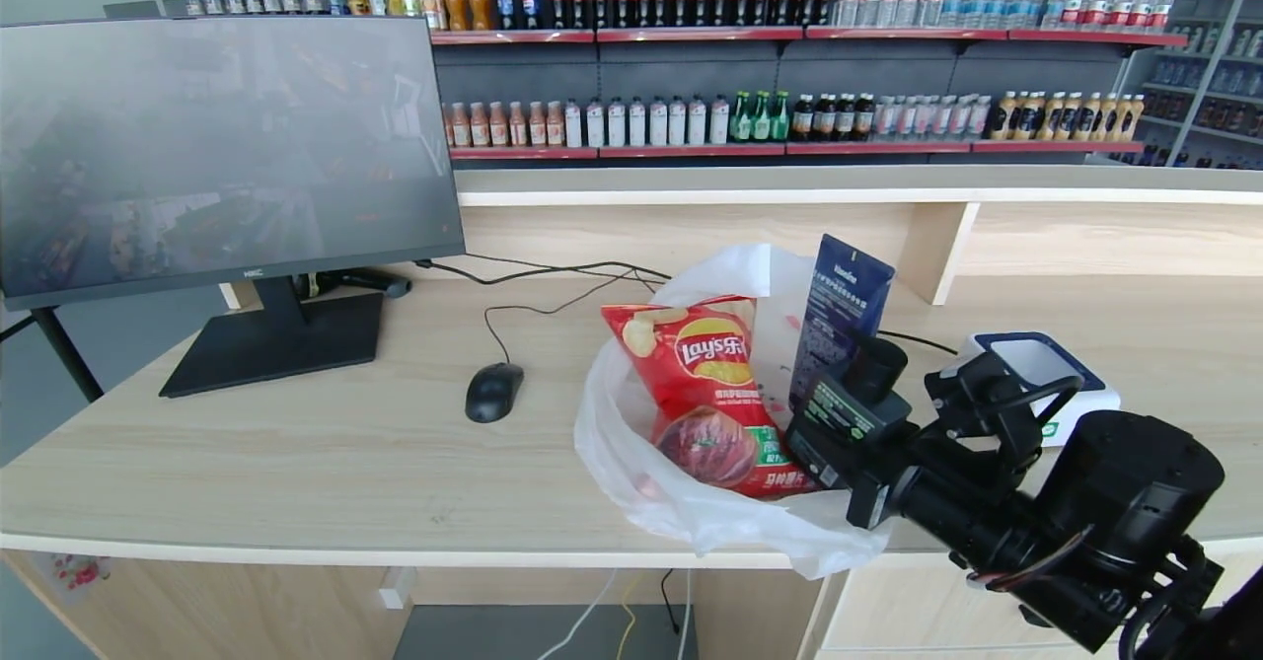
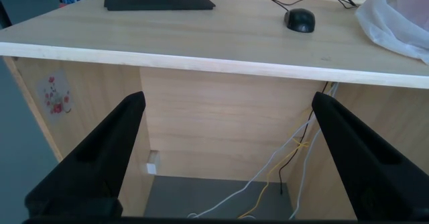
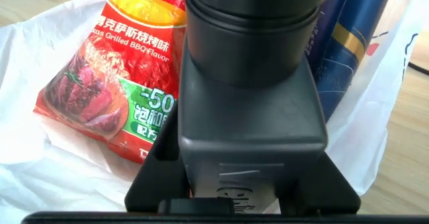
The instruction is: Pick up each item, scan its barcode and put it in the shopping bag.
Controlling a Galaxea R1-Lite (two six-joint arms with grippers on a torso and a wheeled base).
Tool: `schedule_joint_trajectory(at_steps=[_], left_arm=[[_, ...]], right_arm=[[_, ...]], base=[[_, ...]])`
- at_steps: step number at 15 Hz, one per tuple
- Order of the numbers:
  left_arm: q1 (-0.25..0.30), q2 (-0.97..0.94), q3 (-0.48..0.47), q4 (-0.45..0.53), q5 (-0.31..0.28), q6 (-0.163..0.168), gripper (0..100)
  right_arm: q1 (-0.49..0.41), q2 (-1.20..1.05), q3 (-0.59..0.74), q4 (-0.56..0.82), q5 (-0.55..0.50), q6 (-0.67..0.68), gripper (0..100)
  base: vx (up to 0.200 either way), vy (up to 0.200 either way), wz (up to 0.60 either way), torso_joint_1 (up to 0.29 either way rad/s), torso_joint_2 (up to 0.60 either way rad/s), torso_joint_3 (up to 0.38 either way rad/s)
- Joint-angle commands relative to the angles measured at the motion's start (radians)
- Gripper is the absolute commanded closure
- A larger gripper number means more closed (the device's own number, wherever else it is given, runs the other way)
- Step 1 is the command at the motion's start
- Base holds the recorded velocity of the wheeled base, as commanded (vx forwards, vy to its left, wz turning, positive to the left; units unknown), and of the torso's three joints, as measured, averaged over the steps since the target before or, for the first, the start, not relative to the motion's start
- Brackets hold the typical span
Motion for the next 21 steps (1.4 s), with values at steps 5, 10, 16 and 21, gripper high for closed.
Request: schedule_joint_trajectory(at_steps=[5,10,16,21], left_arm=[[0.000,0.000,0.000,-0.002,0.000,0.000,0],[0.000,0.000,0.000,-0.002,0.000,0.000,0],[0.000,0.000,0.000,-0.002,0.000,0.001,0],[0.000,0.000,0.000,-0.002,0.000,0.000,0]], right_arm=[[-0.015,-0.016,0.037,-0.003,-0.004,-0.005,100],[-0.013,0.036,0.023,-0.003,-0.001,-0.024,100],[0.002,0.064,0.028,-0.003,0.003,-0.059,100],[0.004,0.067,0.034,-0.003,0.003,-0.059,100]], base=[[0.000,0.000,0.00,0.000,0.00,0.000],[0.000,0.000,0.00,0.000,0.00,0.000],[0.000,0.000,0.00,0.000,0.00,0.000],[0.000,0.000,0.00,0.000,0.00,0.000]])
